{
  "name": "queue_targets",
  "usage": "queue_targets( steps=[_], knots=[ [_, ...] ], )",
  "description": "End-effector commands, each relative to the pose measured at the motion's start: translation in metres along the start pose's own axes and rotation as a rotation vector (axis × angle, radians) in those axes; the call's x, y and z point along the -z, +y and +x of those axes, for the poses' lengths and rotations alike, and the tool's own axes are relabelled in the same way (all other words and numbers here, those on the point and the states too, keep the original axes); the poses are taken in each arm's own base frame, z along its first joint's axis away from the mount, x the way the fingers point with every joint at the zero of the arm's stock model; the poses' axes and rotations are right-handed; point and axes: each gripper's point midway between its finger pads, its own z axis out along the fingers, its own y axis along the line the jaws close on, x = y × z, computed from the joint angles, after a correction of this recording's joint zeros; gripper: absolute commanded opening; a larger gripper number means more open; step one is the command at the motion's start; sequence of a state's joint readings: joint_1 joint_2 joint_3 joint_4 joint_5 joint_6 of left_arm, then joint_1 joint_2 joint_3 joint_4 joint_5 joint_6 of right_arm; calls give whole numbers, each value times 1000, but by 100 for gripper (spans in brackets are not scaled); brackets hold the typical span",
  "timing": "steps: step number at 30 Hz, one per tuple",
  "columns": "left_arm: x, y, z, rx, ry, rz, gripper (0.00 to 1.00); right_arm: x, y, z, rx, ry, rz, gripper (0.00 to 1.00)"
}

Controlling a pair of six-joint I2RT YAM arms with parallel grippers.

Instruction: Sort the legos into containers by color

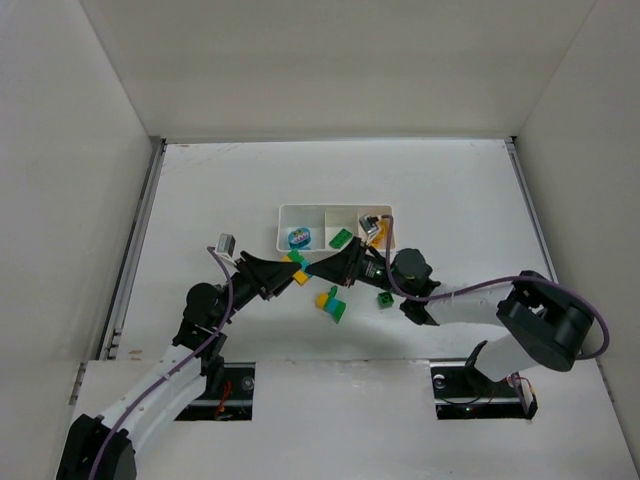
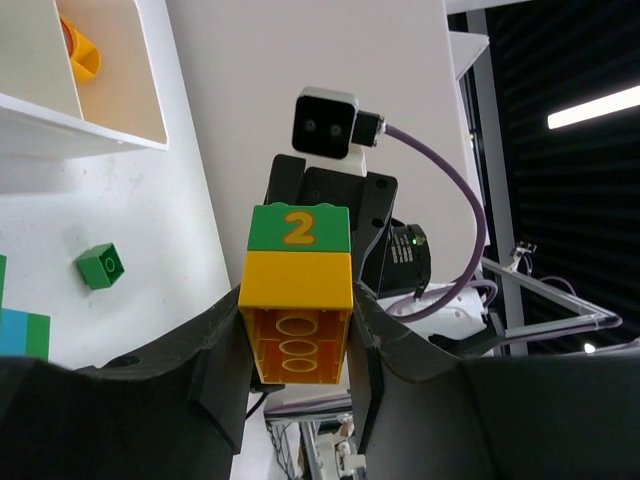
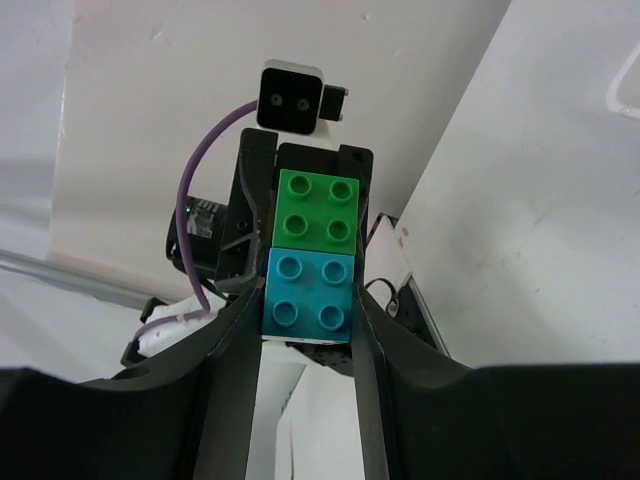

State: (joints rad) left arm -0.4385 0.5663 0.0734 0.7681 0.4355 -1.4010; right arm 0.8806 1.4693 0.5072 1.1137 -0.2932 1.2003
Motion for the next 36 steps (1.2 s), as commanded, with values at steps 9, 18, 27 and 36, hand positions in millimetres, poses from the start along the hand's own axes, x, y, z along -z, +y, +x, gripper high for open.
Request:
queue_targets(
  steps=[9,18,27,36],
  knots=[
    [3,-1,0,-48,18,28,17,20,21,-60,100,-119,-50,28],
    [4,10,-23,-51,-67,-25,18,-17,-48,-81,273,-105,314,30],
    [9,23,-36,-57,-104,-51,19,-52,-99,-98,485,-94,634,31],
    [9,16,-28,-74,-52,-29,19,-66,-121,-110,563,-117,751,36]
  ],
)
